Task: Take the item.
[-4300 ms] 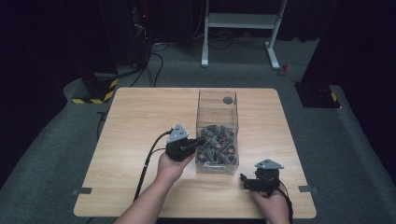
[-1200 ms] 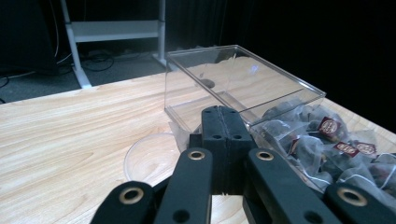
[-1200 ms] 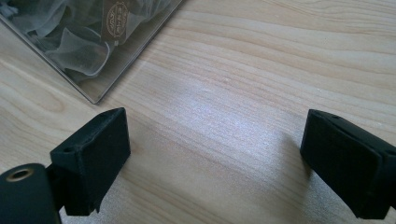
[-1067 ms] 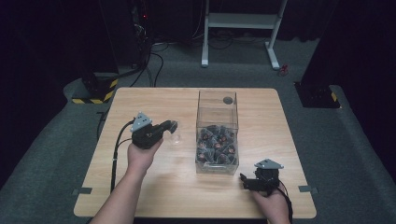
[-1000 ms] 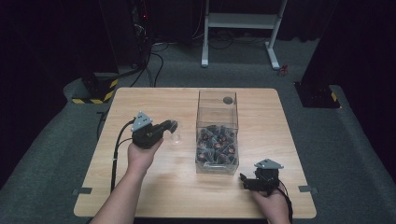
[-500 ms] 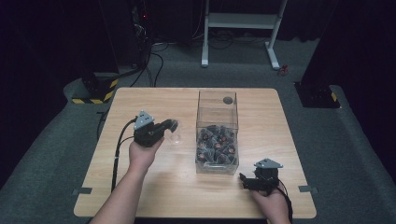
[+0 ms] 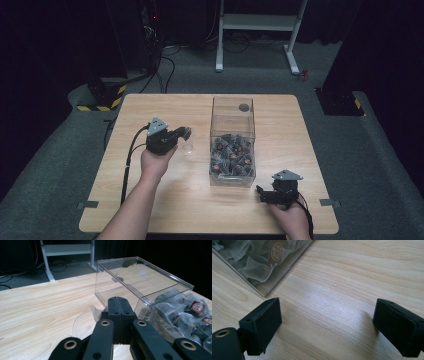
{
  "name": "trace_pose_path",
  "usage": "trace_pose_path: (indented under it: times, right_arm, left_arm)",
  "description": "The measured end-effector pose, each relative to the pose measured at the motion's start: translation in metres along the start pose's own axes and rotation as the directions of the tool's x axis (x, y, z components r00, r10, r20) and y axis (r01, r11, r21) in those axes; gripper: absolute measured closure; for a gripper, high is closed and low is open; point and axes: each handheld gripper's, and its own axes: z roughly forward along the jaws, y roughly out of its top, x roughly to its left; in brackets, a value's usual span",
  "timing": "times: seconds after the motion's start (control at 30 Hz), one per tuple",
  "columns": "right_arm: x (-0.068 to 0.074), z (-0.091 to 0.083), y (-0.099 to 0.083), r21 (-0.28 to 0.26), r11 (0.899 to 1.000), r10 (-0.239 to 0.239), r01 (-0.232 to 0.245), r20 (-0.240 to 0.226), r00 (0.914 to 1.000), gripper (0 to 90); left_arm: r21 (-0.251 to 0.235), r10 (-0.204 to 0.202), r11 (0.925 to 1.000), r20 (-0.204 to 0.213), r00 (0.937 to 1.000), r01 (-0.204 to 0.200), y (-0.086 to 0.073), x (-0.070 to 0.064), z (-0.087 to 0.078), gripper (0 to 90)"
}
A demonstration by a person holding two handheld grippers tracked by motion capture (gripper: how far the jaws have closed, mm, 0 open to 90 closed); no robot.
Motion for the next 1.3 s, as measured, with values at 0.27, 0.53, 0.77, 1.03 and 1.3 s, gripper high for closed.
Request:
trace_pose_path:
  times: [0.27,0.53,0.77,1.03,1.3]
  right_arm:
    - [0.0,0.0,0.0,-0.001,1.0,-0.003,0.003,0.0,1.0,8.2]
    - [0.0,0.0,0.0,-0.001,1.0,-0.003,0.003,0.0,1.0,8.2]
    - [0.0,0.0,0.0,-0.001,1.0,-0.003,0.003,0.0,1.0,8.2]
    - [0.0,0.0,0.0,-0.001,1.0,-0.003,0.003,0.0,1.0,8.2]
    - [0.0,0.0,0.0,0.001,1.0,-0.003,0.003,-0.001,1.0,8.3]
  left_arm:
    - [0.013,-0.005,0.9999,-0.016,0.9999,0.005,-0.003,0.004,0.007,90.0]
    - [0.031,0.002,0.9995,-0.024,0.9997,-0.001,-0.005,0.004,0.011,90.0]
    - [0.036,-0.008,0.9993,-0.039,0.9992,0.01,-0.009,0.007,0.014,90.0]
    - [0.072,-0.007,0.9974,-0.053,0.9986,0.011,-0.017,0.008,0.021,90.0]
    - [0.079,-0.018,0.9966,-0.061,0.998,0.023,-0.02,0.009,0.025,89.7]
